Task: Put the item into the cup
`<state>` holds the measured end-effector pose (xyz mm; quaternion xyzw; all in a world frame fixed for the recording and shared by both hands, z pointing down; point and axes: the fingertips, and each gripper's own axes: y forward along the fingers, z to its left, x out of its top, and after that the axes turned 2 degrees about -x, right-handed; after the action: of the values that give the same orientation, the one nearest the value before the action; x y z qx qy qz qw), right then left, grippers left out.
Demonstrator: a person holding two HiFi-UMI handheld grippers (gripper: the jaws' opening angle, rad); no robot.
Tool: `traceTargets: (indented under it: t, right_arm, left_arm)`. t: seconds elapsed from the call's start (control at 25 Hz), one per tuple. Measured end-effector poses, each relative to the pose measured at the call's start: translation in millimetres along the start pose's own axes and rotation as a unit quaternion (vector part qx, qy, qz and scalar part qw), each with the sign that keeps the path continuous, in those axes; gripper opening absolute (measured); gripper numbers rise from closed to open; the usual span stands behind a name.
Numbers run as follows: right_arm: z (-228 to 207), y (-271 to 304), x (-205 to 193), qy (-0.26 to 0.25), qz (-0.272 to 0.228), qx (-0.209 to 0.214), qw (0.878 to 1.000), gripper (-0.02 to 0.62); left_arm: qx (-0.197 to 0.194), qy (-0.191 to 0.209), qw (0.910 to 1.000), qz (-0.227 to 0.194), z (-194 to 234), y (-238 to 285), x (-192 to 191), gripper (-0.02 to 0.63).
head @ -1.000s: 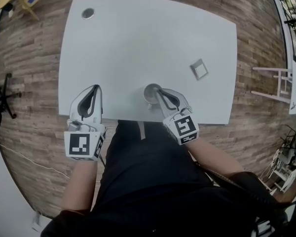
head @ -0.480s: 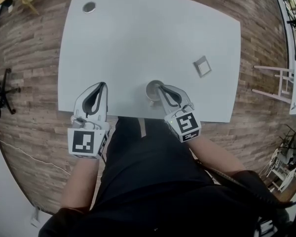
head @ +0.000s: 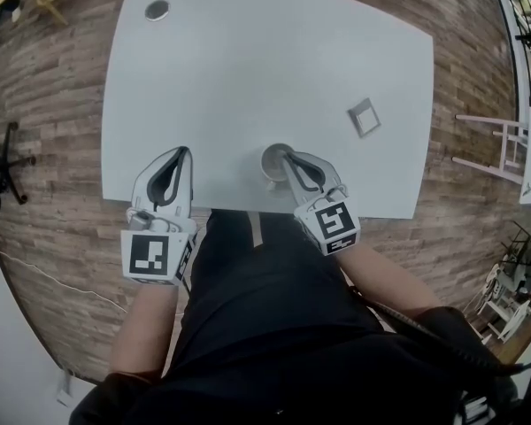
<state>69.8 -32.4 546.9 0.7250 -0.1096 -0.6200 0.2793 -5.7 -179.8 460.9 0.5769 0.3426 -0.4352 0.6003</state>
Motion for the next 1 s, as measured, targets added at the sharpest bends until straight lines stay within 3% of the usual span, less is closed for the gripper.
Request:
traceTargets:
  t: [1.0]
  right_arm:
    - [0.2, 4.8, -2.9, 0.001, 0.006, 0.001, 1.0, 0.018]
  left_arm:
    - [-0.001, -0.005, 1.0, 0.003, -6.1, -5.7, -3.5, 0.002]
